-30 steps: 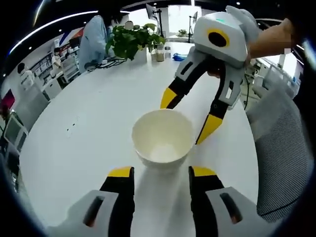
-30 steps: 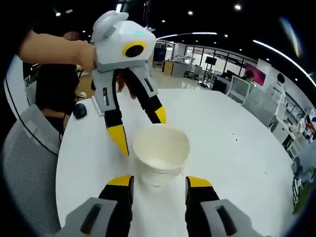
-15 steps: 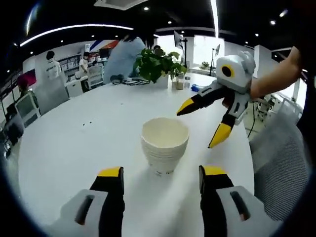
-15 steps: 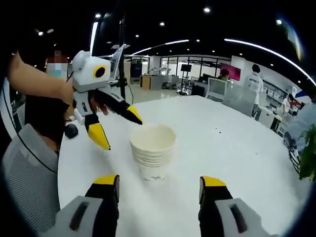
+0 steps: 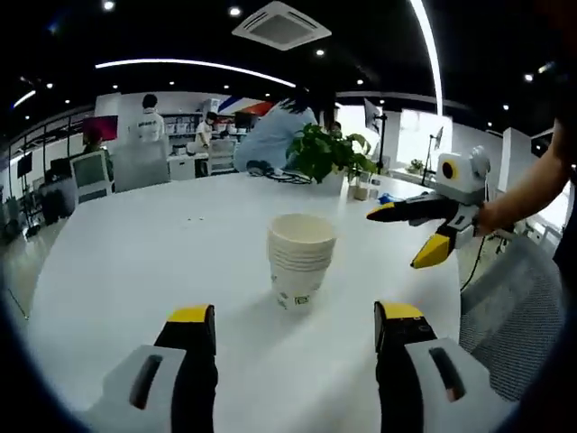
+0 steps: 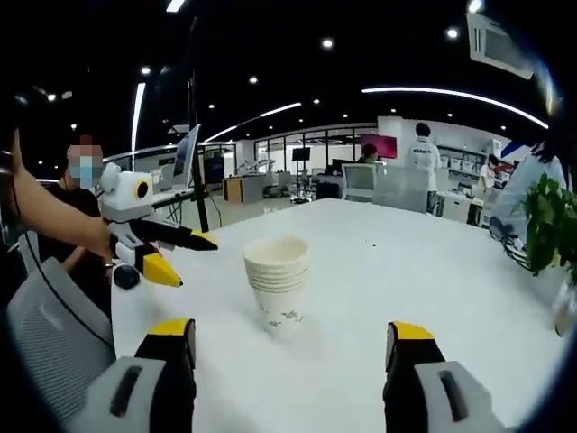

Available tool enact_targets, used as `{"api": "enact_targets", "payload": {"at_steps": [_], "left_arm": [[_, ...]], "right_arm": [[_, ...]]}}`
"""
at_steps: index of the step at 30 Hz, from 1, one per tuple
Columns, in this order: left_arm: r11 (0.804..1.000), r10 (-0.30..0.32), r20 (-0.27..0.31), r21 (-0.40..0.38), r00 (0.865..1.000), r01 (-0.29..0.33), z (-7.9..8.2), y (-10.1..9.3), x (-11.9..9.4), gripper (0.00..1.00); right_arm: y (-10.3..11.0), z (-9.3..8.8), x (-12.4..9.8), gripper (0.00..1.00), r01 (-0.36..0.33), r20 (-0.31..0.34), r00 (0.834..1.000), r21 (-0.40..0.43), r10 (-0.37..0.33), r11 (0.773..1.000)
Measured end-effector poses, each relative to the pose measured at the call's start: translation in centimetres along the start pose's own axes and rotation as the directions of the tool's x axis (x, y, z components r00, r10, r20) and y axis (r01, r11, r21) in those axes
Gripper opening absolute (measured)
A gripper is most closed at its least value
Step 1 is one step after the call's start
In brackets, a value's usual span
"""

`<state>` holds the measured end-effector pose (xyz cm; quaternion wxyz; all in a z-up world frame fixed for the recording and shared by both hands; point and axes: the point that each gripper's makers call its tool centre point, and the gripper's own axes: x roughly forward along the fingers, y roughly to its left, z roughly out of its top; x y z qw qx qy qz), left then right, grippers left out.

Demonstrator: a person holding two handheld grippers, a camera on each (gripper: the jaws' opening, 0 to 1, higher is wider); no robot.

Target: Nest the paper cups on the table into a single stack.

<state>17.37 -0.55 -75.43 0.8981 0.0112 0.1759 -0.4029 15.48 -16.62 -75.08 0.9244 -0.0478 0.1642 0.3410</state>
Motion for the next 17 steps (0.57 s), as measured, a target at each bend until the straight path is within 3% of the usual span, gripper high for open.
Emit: {"api": "enact_targets", "payload": {"at_steps": [4, 11, 17], "left_arm": [[1.0, 0.027, 0.046, 0.008, 0.999, -0.028, 0.2, -1.2, -0.9, 0.76], [0.999, 0.036, 0.054, 0.019, 0.998, -0.037, -0.3, -2.9, -1.7, 0.79], [0.999, 0.042, 0.058, 0.017, 0.997, -0.043, -0.8, -3.2, -2.1, 0.8]], "right_arm": [[-0.3, -0.2, -0.9, 0.94, 0.026, 0.023, 0.999, 0.003, -0.026, 1.0], [0.4, -0.5, -1.8, 0.98, 0.037, 0.028, 0.999, -0.008, -0.036, 0.999], [0.6, -1.6, -2.2, 0.98, 0.038, 0.017, 0.999, 0.005, -0.038, 0.999]]}}
